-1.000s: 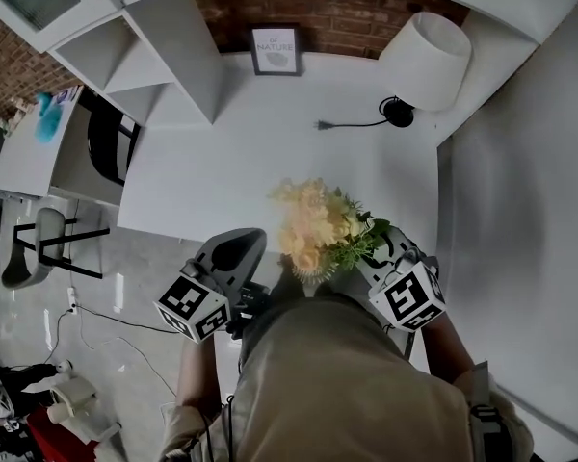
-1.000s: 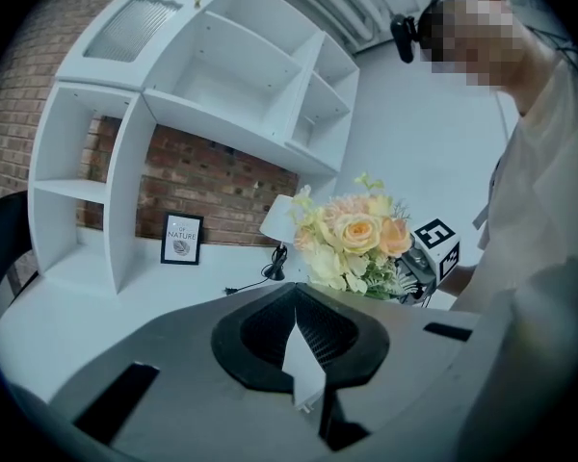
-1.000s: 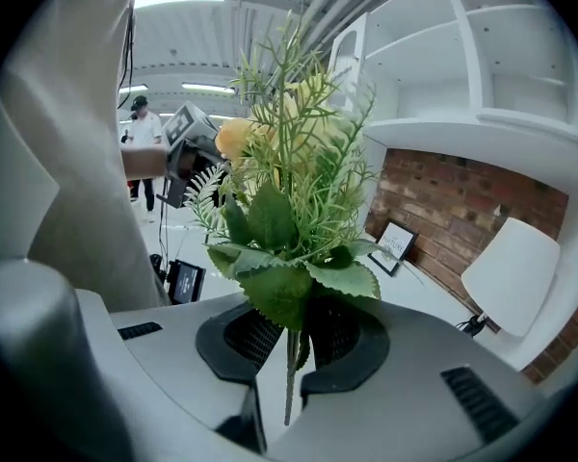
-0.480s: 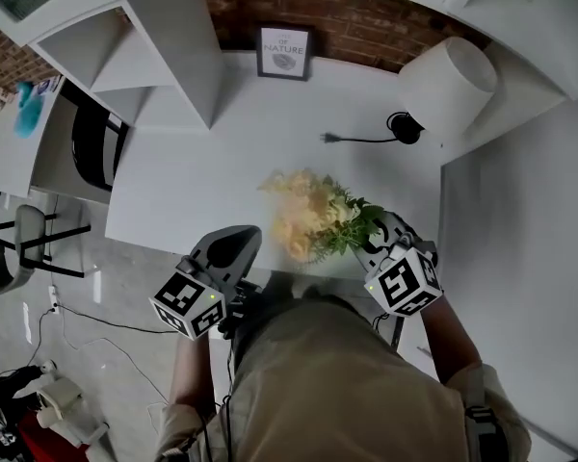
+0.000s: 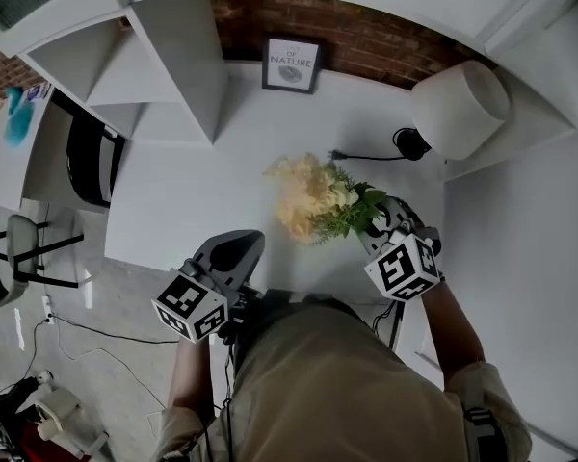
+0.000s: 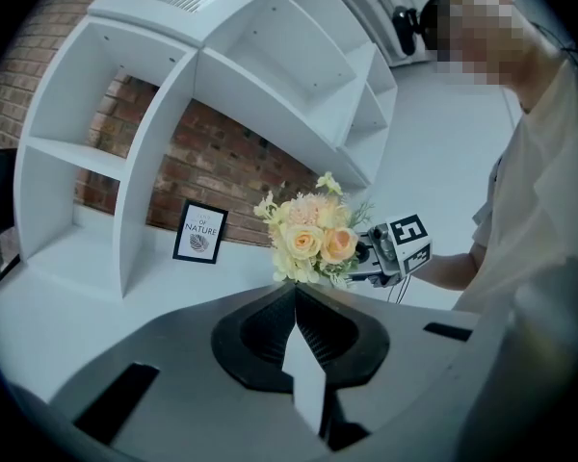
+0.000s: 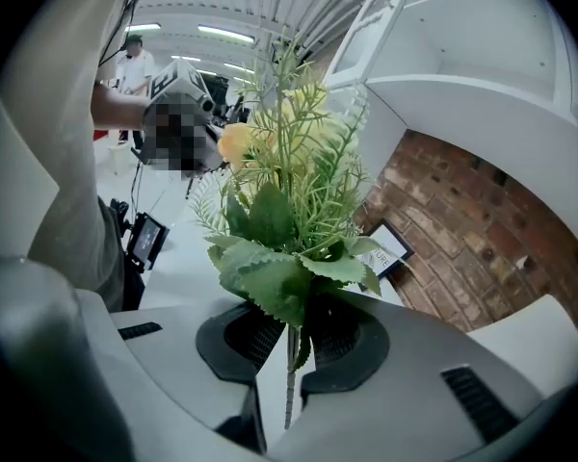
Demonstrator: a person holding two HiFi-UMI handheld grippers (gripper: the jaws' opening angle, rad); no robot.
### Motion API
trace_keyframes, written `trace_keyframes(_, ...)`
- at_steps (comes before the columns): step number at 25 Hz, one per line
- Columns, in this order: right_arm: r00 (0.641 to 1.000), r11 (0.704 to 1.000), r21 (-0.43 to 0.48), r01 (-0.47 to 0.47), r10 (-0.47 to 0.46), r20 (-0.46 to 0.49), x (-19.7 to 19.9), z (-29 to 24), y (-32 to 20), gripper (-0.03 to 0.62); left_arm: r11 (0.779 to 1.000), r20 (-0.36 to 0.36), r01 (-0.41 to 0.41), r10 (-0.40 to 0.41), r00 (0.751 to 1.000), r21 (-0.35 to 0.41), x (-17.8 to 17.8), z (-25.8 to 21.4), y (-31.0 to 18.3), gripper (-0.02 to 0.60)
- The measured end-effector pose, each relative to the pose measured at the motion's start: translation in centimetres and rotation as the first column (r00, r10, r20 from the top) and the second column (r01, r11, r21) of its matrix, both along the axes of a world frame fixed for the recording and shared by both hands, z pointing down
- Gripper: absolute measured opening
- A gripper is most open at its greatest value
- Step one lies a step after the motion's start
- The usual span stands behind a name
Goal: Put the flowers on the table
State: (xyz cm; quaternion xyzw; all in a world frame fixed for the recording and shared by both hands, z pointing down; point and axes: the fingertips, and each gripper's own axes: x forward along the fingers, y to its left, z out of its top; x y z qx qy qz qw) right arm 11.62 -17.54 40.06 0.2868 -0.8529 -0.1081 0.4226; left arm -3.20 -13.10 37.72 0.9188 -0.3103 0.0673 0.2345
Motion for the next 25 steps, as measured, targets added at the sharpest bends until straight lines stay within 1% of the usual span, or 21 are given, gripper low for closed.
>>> trace_keyframes(4, 1.000, 0.999, 0.033, -0.014, 0.014, -0.024, -0.4, 0.5, -2.7, 0.066, 1.000, -0.028, 0.004, -0.005, 1.000, -0.010, -1.0, 0.1, -1.6, 0.009)
trace_keyframes(8, 0.998, 0.999, 0.036, -0.018, 0.020, -0.062, -0.6, 1.4, -4.8, 0.066, 1.000, -0.036, 0.017, -0.018, 0.999, -0.012, -2.1, 0.3, -2.6, 0.009)
trace_keyframes(11, 0.995, 0.999, 0.042, -0.004, 0.008, -0.104, -1.3, 2.3, -6.8, 0.066, 0.999, -0.040, 0.034, -0.035, 0.999, -0.022, -3.6, 0.8, -3.3, 0.009)
trace_keyframes(15, 0.989, 0.999, 0.043, 0.019, -0.013, -0.145, -2.4, 3.2, -8.7, 0.066, 0.997, -0.047, 0.052, -0.055, 0.997, -0.057, -5.3, 2.0, -3.5, 0.009)
trace_keyframes(18, 0.988, 0.999, 0.038, 0.014, -0.008, -0.155, -2.2, 3.5, -9.1, 0.066, 0.996, -0.056, 0.048, -0.052, 0.997, -0.072, -5.6, 2.4, -3.0, 0.009)
trace_keyframes(21, 0.986, 0.998, 0.059, -0.001, 0.010, -0.164, -2.0, 3.6, -10.2, 0.066, 0.996, -0.059, 0.030, -0.035, 0.998, -0.081, -5.5, 2.7, -2.9, 0.009)
trace_keyframes(25, 0.981, 0.996, 0.087, 0.006, 0.011, -0.192, -1.5, 4.1, -11.3, 0.066, 0.996, -0.059, 0.009, -0.014, 0.998, -0.084, -4.8, 2.5, -2.7, 0.009)
